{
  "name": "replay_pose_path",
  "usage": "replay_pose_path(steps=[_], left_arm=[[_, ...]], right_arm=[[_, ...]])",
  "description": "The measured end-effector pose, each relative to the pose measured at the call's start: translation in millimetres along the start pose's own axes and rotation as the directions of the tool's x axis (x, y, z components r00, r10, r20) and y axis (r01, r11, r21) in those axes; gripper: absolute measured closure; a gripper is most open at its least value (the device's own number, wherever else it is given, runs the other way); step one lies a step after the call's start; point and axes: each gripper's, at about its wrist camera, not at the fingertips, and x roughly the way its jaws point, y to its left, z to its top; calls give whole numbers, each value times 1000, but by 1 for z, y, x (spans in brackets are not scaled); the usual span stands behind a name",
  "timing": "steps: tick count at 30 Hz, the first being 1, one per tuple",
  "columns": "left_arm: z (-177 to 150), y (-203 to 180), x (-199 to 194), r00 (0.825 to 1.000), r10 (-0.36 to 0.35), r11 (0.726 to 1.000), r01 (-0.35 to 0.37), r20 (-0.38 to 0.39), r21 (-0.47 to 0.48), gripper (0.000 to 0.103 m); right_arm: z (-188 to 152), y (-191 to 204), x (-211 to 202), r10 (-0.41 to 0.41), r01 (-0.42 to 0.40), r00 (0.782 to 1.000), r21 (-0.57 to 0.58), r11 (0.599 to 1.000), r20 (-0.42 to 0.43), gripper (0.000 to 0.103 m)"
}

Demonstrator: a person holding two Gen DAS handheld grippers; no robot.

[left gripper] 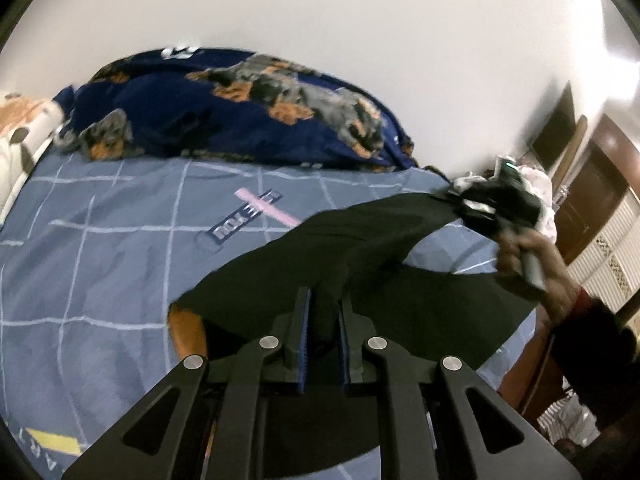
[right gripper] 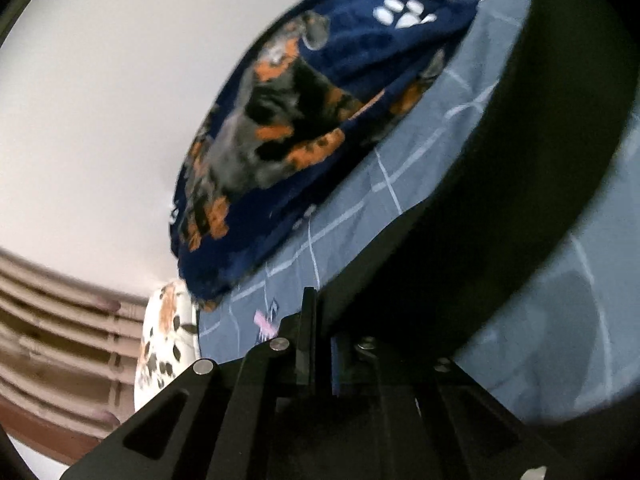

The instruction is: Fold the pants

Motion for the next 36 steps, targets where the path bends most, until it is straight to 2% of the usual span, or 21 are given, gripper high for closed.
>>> replay_pose_path(steps=[5, 10, 15, 20, 22, 24, 26, 27, 28, 30, 33, 35, 36], left_arm=[[-20, 9, -4, 998, 12, 1000, -12, -65, -5, 89], [-47, 19, 1, 991, 37, 999, -40, -131, -24, 88], [-75, 21, 15, 978, 74, 997, -77, -195, -6, 87], [-90, 26, 21, 970, 100, 995, -101, -222, 8, 84], [-96, 28, 20, 967, 122, 992, -122, -224, 14, 77], [-100, 28, 17, 965, 133, 991, -130, -228, 24, 74], [-101, 28, 14, 956, 189, 982, -183, -225, 45, 56], [-101, 28, 10, 944, 247, 969, -240, -217, 59, 43], [-100, 27, 8, 939, 271, 962, -264, -211, 64, 37], [-99, 26, -3, 932, 308, 951, -298, -191, 77, 35], [-95, 21, -24, 920, 372, 927, -361, -122, 103, 27], [-92, 16, -34, 912, 402, 913, -392, -82, 116, 26], [-88, 14, -39, 898, 437, 895, -428, -57, 125, 25]], right_arm=[[-79, -16, -57, -16, 16, 1000, -2, 1000, 8, 97], [-146, -46, -67, -48, 50, 998, 64, 997, -36, 97], [-181, -83, -59, -46, 58, 996, 157, 986, -78, 97], [-193, -94, -54, -55, 71, 995, 181, 981, -88, 97], [-196, -97, -53, -48, 65, 995, 201, 977, -90, 97], [-198, -97, -52, -56, 73, 994, 195, 978, -90, 97], [-199, -97, -51, -54, 70, 995, 193, 979, -86, 97], [-200, -97, -51, -52, 67, 995, 195, 978, -84, 97], [-200, -98, -51, -48, 63, 995, 196, 979, -82, 97], [-200, -98, -51, -40, 55, 996, 201, 978, -80, 97], [-201, -100, -50, -26, 42, 997, 211, 977, -76, 97], [-202, -99, -49, -24, 39, 997, 205, 978, -75, 97], [-203, -99, -49, -21, 36, 997, 204, 978, -75, 97]])
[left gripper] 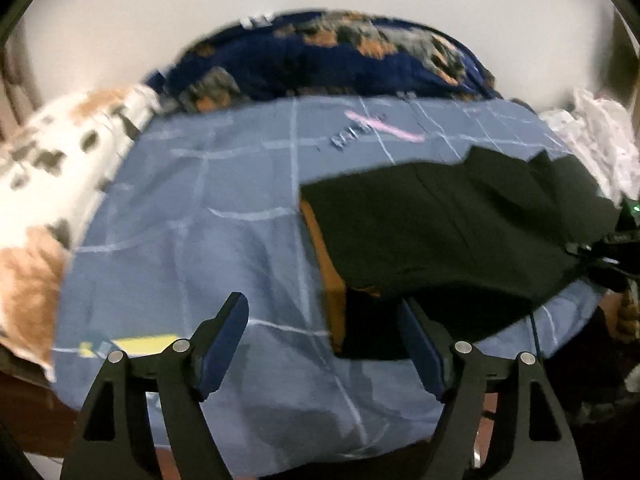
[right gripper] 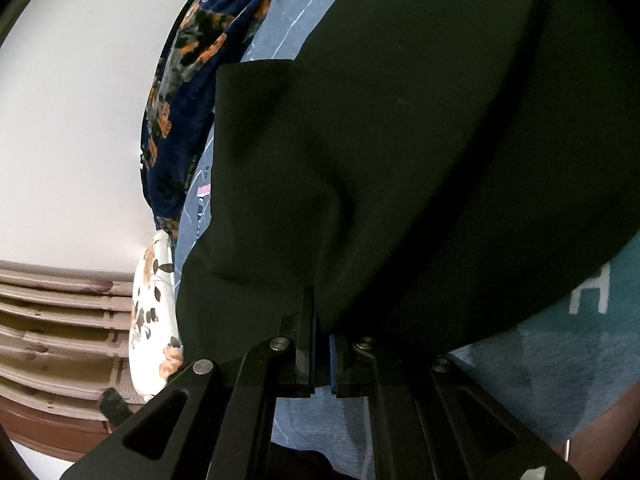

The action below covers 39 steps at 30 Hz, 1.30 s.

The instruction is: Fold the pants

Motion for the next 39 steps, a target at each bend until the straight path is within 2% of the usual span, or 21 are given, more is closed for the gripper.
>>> replay_pose_path(steps=[1, 3, 7, 10, 13, 15, 17, 19, 20, 21, 22, 26, 28, 29, 31, 32, 33, 35, 37, 39], left_arm=[[3, 0, -3, 999, 40, 999, -41, 12, 4, 18], [10, 6, -4, 993, 119, 993, -118, 11, -10, 15], [17, 23, -9, 996, 82, 991, -79, 21, -107, 15], [22, 24, -15, 999, -24, 986, 30, 41, -166, 15], [33, 3, -14, 986, -154, 972, 162, 61, -167, 15], [38, -20, -3, 962, -268, 949, 274, 58, -157, 15], [41, -46, 16, 942, -336, 934, 336, 28, -123, 15], [35, -74, 44, 938, -344, 938, 341, -45, -63, 19], [32, -82, 53, 937, -340, 940, 337, -75, -50, 23], [28, -88, 63, 935, -337, 941, 334, -110, -46, 32], [23, -90, 71, 928, -345, 939, 341, -140, -54, 35], [14, -93, 78, 938, -319, 948, 318, -137, -29, 35], [13, -98, 79, 944, -296, 954, 300, -143, 7, 35], [12, -101, 79, 949, -283, 957, 289, -142, 28, 35], [9, -103, 79, 955, -263, 960, 273, -139, 58, 35], [7, -104, 79, 957, -257, 961, 268, -137, 68, 35], [7, -104, 79, 957, -255, 961, 267, -134, 72, 35], [4, -99, 78, 956, -261, 960, 272, -132, 66, 35], [6, -97, 79, 954, -269, 959, 278, -134, 53, 35], [6, -97, 79, 953, -272, 959, 279, -133, 41, 35]], right_arm=[[0, -1, 0, 2, -2, 1000, 0, 1000, 1, 97], [-1, -2, 1, 11, -11, 1000, 3, 1000, 1, 97], [-2, -3, 2, 22, -22, 1000, 3, 1000, 0, 97], [-4, -2, 3, 23, -23, 1000, -8, 1000, 0, 97], [-4, -2, 3, 31, -31, 1000, -4, 1000, 0, 97], [-4, -2, 3, 33, -33, 999, -6, 999, 1, 97], [-4, -2, 3, 33, -33, 999, -9, 999, 1, 97], [-5, -2, 3, 34, -34, 999, -11, 999, 0, 97], [-5, -1, 2, 36, -36, 999, -15, 999, -1, 96], [-4, -1, 2, 44, -44, 999, -17, 999, -6, 95], [-3, -1, 1, 53, -53, 999, -14, 999, -8, 94], [11, -2, -11, 103, -103, 995, -33, 994, 2, 90], [28, -6, -22, 129, -128, 991, -46, 991, 30, 86], [39, -9, -28, 137, -134, 989, -57, 989, 46, 80], [59, -17, -39, 125, -118, 988, -76, 990, 92, 73], [76, -26, -48, 136, -128, 983, -69, 989, 123, 73], [93, -36, -55, 162, -156, 976, -52, 986, 146, 73], [125, -58, -72, 160, -163, 965, -6, 987, 208, 72], [156, -79, -88, 187, -206, 946, 43, 978, 266, 71], [187, -99, -105, 177, -219, 926, 95, 971, 333, 68]])
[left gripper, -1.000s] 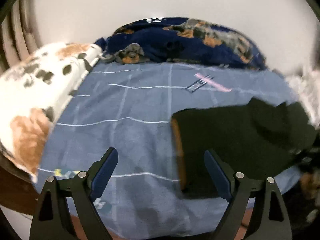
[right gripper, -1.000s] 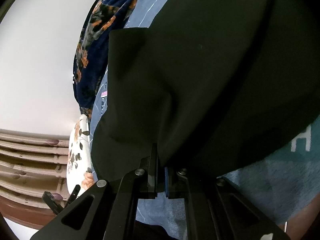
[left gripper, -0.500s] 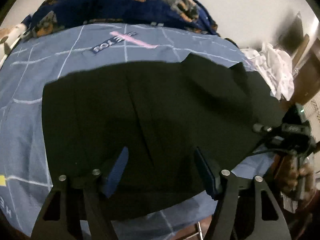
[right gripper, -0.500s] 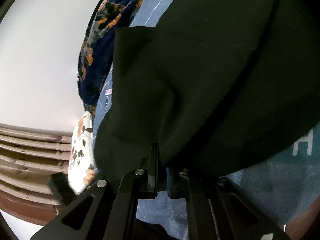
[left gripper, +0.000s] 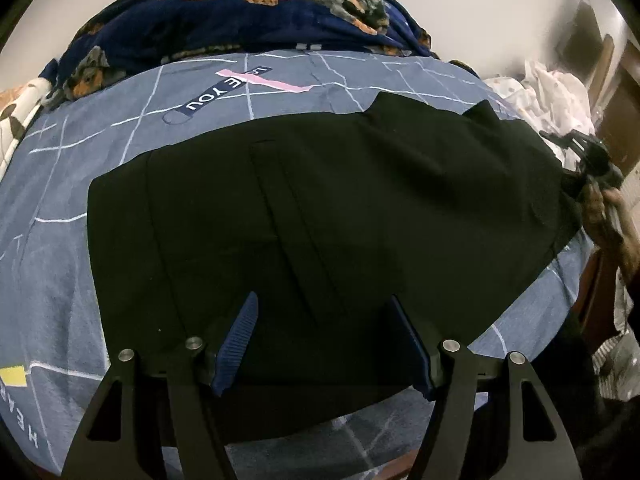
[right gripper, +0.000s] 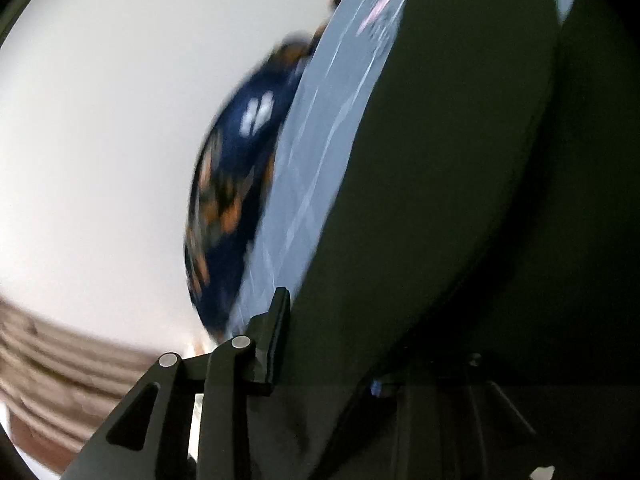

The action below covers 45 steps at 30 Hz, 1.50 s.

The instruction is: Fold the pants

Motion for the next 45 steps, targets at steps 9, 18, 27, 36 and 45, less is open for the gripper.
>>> replay_pose_path(steps=[9, 18, 27, 36, 45], left_arm=[[3, -4, 2, 999, 31, 999, -30, -23, 24, 35], [5, -1, 3, 999, 26, 999, -25, -34, 33, 35], [5, 3, -1, 999, -22, 1000, 22, -40, 13, 35], [4, 2, -2, 999, -30, 999, 31, -42, 44, 35], [2, 1, -1, 999, -29, 997, 32, -34, 66, 35]], right_arm=[[96, -40, -27, -63, 43, 988, 138, 990, 144, 82], [91, -12, -79, -161, 167, 966, -10, 986, 201, 99], [60, -46, -172, -233, 222, 938, 71, 972, 256, 99], [45, -88, -194, -239, 206, 934, 146, 968, 266, 100], [49, -92, -193, -189, 157, 951, 143, 977, 245, 87]])
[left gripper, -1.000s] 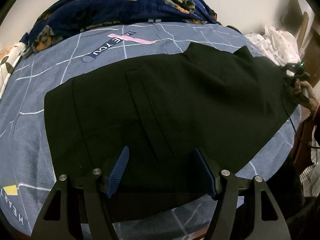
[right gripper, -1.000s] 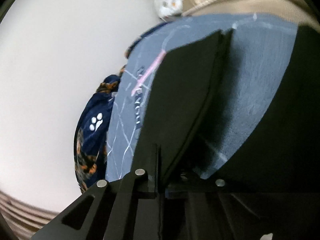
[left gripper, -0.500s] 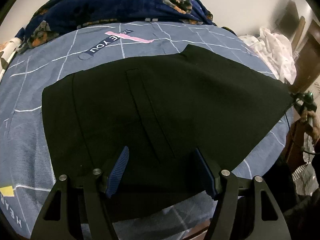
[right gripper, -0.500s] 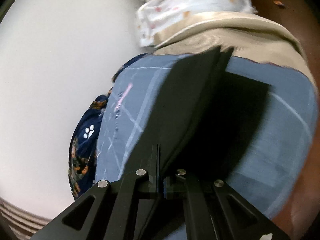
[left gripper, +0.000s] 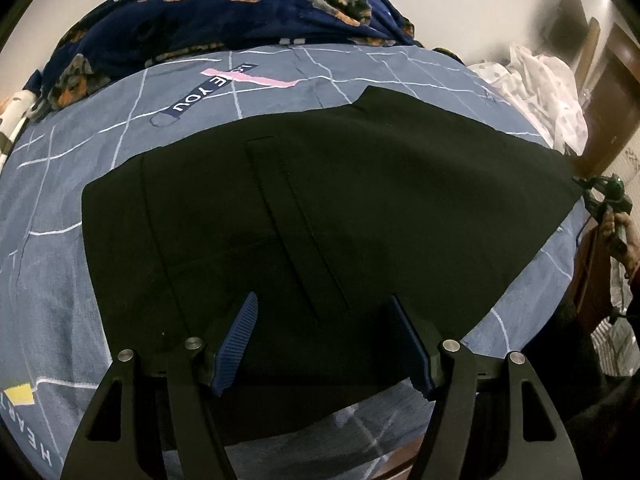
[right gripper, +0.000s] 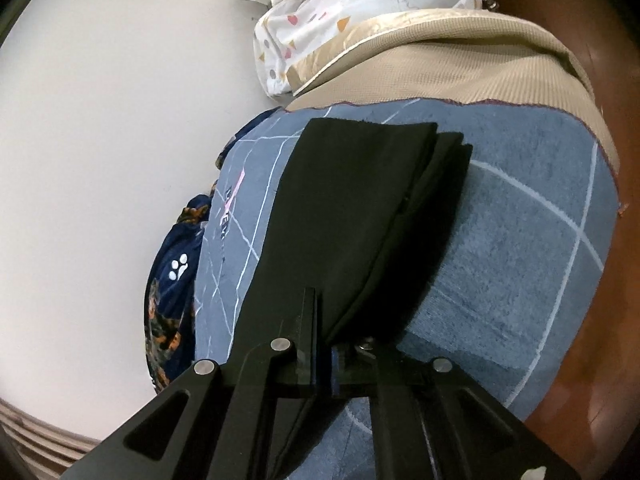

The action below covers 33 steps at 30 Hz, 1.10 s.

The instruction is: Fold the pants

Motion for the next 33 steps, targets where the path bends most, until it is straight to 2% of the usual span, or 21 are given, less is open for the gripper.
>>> replay_pose_path(steps=[1, 2, 4, 6, 7, 8, 9, 14, 25, 30, 33], left_arm=[[0, 0, 0, 1000, 0, 1000, 0, 0, -2, 35], [0, 1, 0, 1000, -3, 1000, 3, 1, -6, 35], [0, 1, 0, 1000, -5, 1000, 5, 2, -9, 35], [0, 0, 0, 1000, -7, 1000, 7, 4, -12, 35], [0, 0, 0, 1000, -7, 1000, 7, 5, -11, 34], [0, 0, 0, 1000, -6, 1000, 6, 5, -8, 34], [0, 0, 0, 1000, -5, 1000, 5, 4, -6, 34], [-1, 0, -1, 1000, -10, 1000, 10, 6, 3, 34], [-4, 3, -3, 999, -36, 999, 35, 20, 7, 33], [-4, -2, -2, 999, -40, 999, 39, 25, 22, 24], [-5, -7, 0, 999, -23, 999, 21, 23, 46, 21]], right_arm=[[-1, 0, -2, 23, -23, 1000, 13, 1000, 1, 83], [-4, 2, -4, 38, -38, 999, 5, 999, 8, 73], [-9, 11, -6, 22, -22, 1000, -36, 999, 3, 69], [-15, 15, -4, 7, -8, 1000, -60, 998, -17, 73], [-18, 16, -1, -12, 9, 999, -67, 998, -34, 91], [-19, 16, 0, -39, 35, 998, -80, 996, -39, 97], [-20, 16, 0, -56, 53, 998, -86, 995, -33, 98], [-19, 12, -5, -99, 98, 995, -77, 992, -2, 101], [-19, 6, -9, -101, 100, 995, -66, 993, -5, 102], [-16, 0, -10, -55, 54, 998, -21, 998, -17, 99], [-17, 5, -14, -63, 63, 998, -47, 997, -7, 95]])
